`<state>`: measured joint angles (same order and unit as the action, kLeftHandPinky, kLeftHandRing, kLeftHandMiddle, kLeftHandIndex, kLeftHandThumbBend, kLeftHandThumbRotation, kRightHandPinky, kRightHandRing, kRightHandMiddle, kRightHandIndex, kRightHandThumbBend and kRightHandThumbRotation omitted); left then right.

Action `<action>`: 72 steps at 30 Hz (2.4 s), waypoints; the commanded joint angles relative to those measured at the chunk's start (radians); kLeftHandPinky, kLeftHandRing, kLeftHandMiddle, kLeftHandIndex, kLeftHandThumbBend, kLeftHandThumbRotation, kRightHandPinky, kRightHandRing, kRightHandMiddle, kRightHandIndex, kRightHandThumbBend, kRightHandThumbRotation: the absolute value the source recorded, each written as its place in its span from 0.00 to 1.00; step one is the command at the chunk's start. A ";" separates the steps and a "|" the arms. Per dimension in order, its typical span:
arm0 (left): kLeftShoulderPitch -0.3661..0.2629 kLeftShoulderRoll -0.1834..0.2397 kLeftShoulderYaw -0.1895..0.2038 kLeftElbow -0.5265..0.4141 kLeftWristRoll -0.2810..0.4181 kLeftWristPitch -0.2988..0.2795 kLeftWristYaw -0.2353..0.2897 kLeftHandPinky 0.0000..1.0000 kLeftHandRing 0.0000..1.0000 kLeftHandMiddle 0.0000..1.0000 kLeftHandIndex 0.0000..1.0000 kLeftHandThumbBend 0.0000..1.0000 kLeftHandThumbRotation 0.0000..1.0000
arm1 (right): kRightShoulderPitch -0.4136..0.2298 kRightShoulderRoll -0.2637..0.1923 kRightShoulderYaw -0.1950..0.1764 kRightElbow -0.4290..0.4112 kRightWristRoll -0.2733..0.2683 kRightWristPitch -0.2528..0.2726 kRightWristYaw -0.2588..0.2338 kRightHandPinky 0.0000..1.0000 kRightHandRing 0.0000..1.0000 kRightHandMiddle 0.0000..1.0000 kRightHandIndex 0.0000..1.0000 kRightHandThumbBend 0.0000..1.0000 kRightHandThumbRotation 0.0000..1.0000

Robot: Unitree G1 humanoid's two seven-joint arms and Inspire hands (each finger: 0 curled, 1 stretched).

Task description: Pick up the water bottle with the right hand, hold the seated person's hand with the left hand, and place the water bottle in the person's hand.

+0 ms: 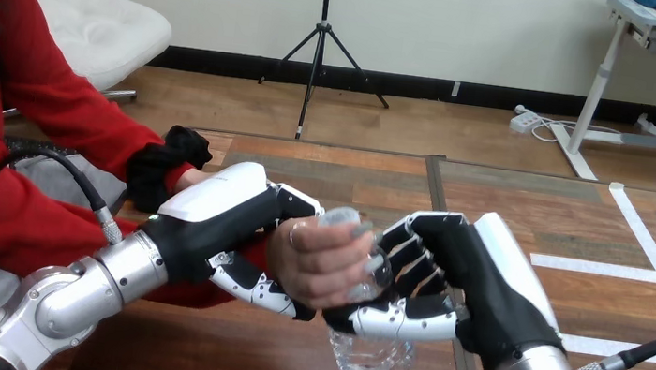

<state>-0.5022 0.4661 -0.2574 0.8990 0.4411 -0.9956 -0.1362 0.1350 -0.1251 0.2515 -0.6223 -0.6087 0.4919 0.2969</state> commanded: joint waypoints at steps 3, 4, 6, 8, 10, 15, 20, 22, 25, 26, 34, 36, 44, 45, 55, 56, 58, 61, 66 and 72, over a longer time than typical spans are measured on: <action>-0.091 -0.047 -0.006 0.001 0.018 -0.029 0.056 0.42 0.48 0.55 0.57 0.77 0.24 | -0.107 -0.002 -0.018 -0.129 0.004 -0.054 -0.016 0.40 0.47 0.51 0.50 0.94 0.24; -0.091 -0.045 -0.006 0.002 0.021 -0.030 0.062 0.43 0.50 0.56 0.58 0.78 0.26 | -0.105 -0.004 -0.019 -0.131 0.003 -0.053 -0.015 0.40 0.48 0.52 0.50 0.94 0.25; -0.091 -0.044 -0.007 0.005 0.026 -0.034 0.071 0.44 0.50 0.57 0.59 0.78 0.27 | -0.099 -0.008 -0.024 -0.134 0.005 -0.053 -0.013 0.40 0.48 0.52 0.51 0.94 0.26; -0.092 -0.043 -0.007 0.010 0.028 -0.038 0.077 0.46 0.52 0.58 0.60 0.79 0.28 | -0.095 -0.009 -0.027 -0.136 0.008 -0.054 -0.012 0.41 0.49 0.52 0.51 0.94 0.27; -0.092 -0.042 -0.006 0.016 0.028 -0.043 0.081 0.47 0.53 0.58 0.61 0.79 0.29 | -0.088 -0.011 -0.033 -0.137 0.012 -0.056 -0.013 0.41 0.49 0.53 0.51 0.94 0.28; -0.091 -0.038 -0.007 0.019 0.031 -0.042 0.087 0.50 0.55 0.61 0.63 0.81 0.34 | -0.074 -0.018 -0.045 -0.146 0.015 -0.047 -0.004 0.43 0.51 0.54 0.53 0.95 0.31; -0.088 -0.034 -0.005 0.017 0.037 -0.038 0.089 0.53 0.58 0.63 0.65 0.85 0.37 | -0.060 -0.026 -0.058 -0.154 0.028 -0.047 0.000 0.44 0.52 0.55 0.54 0.95 0.34; -0.086 -0.031 -0.005 0.013 0.039 -0.035 0.089 0.55 0.59 0.64 0.66 0.86 0.39 | -0.053 -0.030 -0.064 -0.158 0.032 -0.044 0.002 0.44 0.52 0.55 0.54 0.95 0.35; -0.085 -0.029 -0.003 0.014 0.032 -0.039 0.081 0.57 0.61 0.66 0.69 0.90 0.42 | -0.043 -0.040 -0.072 -0.165 0.032 -0.033 0.008 0.45 0.53 0.56 0.55 0.95 0.38; -0.084 -0.029 -0.003 0.015 0.028 -0.041 0.078 0.58 0.62 0.66 0.70 0.91 0.43 | -0.040 -0.044 -0.074 -0.168 0.028 -0.029 0.010 0.45 0.53 0.56 0.56 0.95 0.38; -0.080 -0.024 -0.001 0.017 0.020 -0.048 0.068 0.63 0.68 0.73 0.79 0.98 0.49 | -0.015 -0.057 -0.095 -0.173 0.040 -0.038 0.009 0.46 0.54 0.57 0.58 0.96 0.43; -0.078 -0.021 0.000 0.018 0.015 -0.048 0.062 0.64 0.70 0.75 0.82 0.99 0.51 | -0.006 -0.057 -0.104 -0.176 0.049 -0.036 0.012 0.46 0.54 0.57 0.58 0.96 0.44; -0.067 -0.009 0.003 0.012 0.021 -0.050 0.066 0.71 0.79 0.85 0.91 1.00 0.53 | 0.026 -0.060 -0.135 -0.181 0.089 -0.039 0.015 0.45 0.53 0.58 0.60 0.97 0.47; -0.066 -0.008 0.003 0.012 0.021 -0.051 0.067 0.72 0.80 0.87 0.93 1.00 0.53 | 0.029 -0.060 -0.138 -0.183 0.095 -0.036 0.016 0.45 0.53 0.58 0.60 0.97 0.47; -0.055 0.008 0.003 0.006 0.045 -0.056 0.088 0.83 0.93 0.98 0.99 1.00 0.62 | 0.068 -0.065 -0.169 -0.185 0.147 -0.055 0.002 0.45 0.53 0.58 0.61 0.98 0.48; -0.053 0.011 0.003 0.006 0.053 -0.058 0.097 0.83 0.93 0.99 0.99 1.00 0.63 | 0.073 -0.065 -0.174 -0.184 0.156 -0.058 0.000 0.45 0.53 0.58 0.61 0.98 0.48; -0.051 0.013 0.003 0.006 0.060 -0.062 0.106 0.86 0.96 0.99 1.00 1.00 0.67 | 0.079 -0.066 -0.179 -0.184 0.167 -0.061 -0.003 0.44 0.53 0.58 0.61 0.98 0.49; -0.050 0.018 0.002 0.009 0.076 -0.069 0.124 0.89 0.98 1.00 1.00 1.00 0.69 | 0.090 -0.069 -0.192 -0.180 0.187 -0.076 -0.007 0.44 0.52 0.58 0.62 0.98 0.49; -0.044 0.028 -0.001 0.005 0.111 -0.063 0.155 0.97 1.00 1.00 1.00 1.00 0.74 | 0.113 -0.073 -0.214 -0.177 0.224 -0.096 -0.012 0.43 0.52 0.58 0.62 0.98 0.50; -0.038 0.034 -0.001 0.009 0.131 -0.071 0.180 0.99 1.00 1.00 1.00 1.00 0.78 | 0.139 -0.075 -0.239 -0.172 0.266 -0.119 -0.015 0.42 0.51 0.57 0.62 0.98 0.51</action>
<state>-0.5169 0.4788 -0.2590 0.9172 0.5668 -1.0530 0.0069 0.2813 -0.1986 0.0473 -0.7490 -0.3752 0.4126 0.3008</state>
